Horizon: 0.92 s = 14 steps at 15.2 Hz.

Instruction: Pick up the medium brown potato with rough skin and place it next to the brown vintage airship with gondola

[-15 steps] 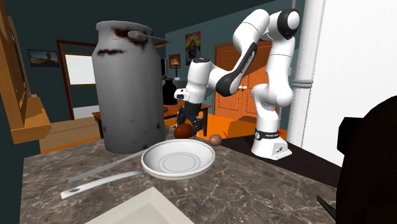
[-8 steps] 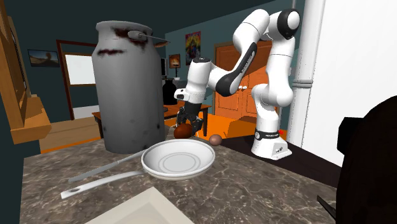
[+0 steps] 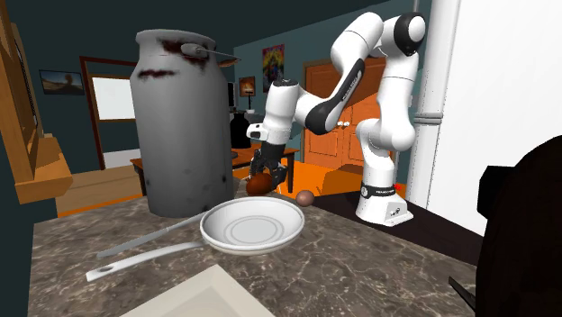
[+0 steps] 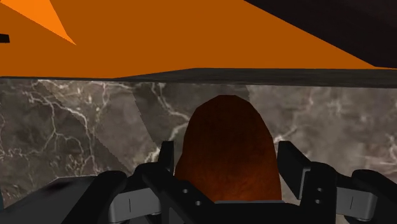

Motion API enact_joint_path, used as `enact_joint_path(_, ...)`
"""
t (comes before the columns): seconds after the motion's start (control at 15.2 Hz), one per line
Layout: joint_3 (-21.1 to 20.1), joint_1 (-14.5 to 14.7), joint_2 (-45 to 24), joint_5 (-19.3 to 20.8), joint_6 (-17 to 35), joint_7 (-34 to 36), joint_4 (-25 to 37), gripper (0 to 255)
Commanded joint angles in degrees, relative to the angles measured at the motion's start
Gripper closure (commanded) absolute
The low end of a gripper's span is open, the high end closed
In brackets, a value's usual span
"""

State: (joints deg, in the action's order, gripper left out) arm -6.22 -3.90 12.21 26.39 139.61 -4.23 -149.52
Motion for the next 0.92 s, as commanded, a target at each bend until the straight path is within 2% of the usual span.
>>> enact_joint_path(0.0, 0.1, 0.3, 1.1, -0.9, -1.4, -1.0, 0.5, 255)
enact_joint_path(0.86, 0.7, 1.9, 7.8, -5.6, -11.8, -6.5, 4.9, 255)
